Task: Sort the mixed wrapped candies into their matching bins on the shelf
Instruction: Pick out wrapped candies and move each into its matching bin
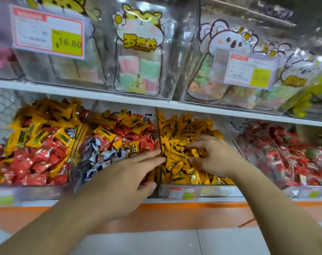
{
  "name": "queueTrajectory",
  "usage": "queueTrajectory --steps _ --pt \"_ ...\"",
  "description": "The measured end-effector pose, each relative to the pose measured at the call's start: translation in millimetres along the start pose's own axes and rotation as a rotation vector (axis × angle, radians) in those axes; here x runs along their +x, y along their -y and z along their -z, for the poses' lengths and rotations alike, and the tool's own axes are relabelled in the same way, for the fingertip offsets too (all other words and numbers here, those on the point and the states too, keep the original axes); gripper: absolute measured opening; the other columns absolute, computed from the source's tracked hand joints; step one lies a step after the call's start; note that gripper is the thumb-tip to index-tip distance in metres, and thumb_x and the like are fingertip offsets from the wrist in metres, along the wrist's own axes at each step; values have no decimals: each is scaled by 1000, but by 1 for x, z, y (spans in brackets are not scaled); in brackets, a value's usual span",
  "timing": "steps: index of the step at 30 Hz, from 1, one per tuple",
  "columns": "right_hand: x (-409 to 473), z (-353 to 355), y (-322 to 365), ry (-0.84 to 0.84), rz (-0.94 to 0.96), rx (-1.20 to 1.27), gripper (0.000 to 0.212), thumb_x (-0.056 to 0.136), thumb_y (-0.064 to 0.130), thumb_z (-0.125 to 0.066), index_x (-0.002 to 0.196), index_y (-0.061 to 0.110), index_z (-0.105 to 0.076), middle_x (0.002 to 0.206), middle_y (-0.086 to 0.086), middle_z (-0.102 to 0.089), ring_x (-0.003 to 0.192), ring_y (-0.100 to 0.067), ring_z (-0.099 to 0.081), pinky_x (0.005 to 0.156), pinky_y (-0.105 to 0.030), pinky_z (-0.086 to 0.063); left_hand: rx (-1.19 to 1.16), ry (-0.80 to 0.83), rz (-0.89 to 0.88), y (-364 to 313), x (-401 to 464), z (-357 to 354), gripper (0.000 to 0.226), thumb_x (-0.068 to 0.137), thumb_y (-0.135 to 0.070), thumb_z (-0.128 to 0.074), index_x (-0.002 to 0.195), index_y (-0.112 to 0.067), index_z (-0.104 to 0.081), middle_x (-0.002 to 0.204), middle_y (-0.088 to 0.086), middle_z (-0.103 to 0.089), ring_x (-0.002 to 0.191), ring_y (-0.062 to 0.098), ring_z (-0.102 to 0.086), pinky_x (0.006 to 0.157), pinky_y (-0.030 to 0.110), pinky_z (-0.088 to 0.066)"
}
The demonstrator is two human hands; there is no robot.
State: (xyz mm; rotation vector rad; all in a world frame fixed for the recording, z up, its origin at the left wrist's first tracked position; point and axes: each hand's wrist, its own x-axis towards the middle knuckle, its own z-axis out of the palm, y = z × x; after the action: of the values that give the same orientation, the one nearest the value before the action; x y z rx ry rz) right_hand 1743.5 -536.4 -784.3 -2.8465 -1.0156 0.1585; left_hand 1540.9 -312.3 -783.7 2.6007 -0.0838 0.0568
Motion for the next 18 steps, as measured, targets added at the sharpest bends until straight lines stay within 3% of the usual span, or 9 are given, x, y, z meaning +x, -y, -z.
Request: queueTrajectory --steps 3,5,7,9,11,14,18 --pt "-11 5 10 -57 -47 -1 55 84 63 -66 138 55 -56 160 9 -39 149 -22 -34 120 -43 -35 -4 -12 18 1 -10 6 63 104 -48 -50 156 -60 -17 158 -47 -2 147 -14 -14 118 22 -23" --pt "-16 11 22 -123 -81 12 50 86 60 -63 135 53 -60 158 7 -44 147 -22 -38 118 -42 -38 5 -17 26 4 -18 10 61 105 -47 -50 156 -56 -20 160 -42 -8 148 -11 -17 118 20 -22" --pt "-19 13 35 -234 -76 31 38 89 46 -65 127 44 -69 144 6 -58 136 -20 -50 113 -34 -42 26 -20 48 9 -27 16 59 105 -46 -50 157 -54 -24 161 -39 -11 148 -9 -19 118 20 -22" --pt "-21 12 53 -315 -46 83 29 92 31 -69 120 33 -75 130 7 -67 125 -17 -59 104 -20 -37 44 -29 80 16 -35 25 56 105 -46 -50 156 -50 -28 161 -37 -16 147 -8 -22 117 19 -23" --pt "-23 9 74 -332 -2 116 30 94 25 -69 123 27 -74 129 7 -68 124 -14 -59 100 -16 -32 67 -61 109 24 -42 34 53 105 -44 -51 155 -47 -34 158 -35 -24 143 -8 -29 114 17 -27" --pt "-20 7 104 -318 84 154 38 98 26 -66 135 25 -65 138 7 -62 133 -14 -51 107 -19 -31 120 -140 154 37 -47 47 49 104 -42 -53 151 -43 -41 154 -32 -33 136 -5 -38 111 17 -31" --pt "2 6 132 -287 127 87 49 99 31 -63 146 27 -53 140 3 -60 134 -20 -48 114 -30 -35 171 -211 239 54 -45 57 57 103 -42 -54 156 -42 -32 163 -27 -19 147 5 -30 118 24 -27"
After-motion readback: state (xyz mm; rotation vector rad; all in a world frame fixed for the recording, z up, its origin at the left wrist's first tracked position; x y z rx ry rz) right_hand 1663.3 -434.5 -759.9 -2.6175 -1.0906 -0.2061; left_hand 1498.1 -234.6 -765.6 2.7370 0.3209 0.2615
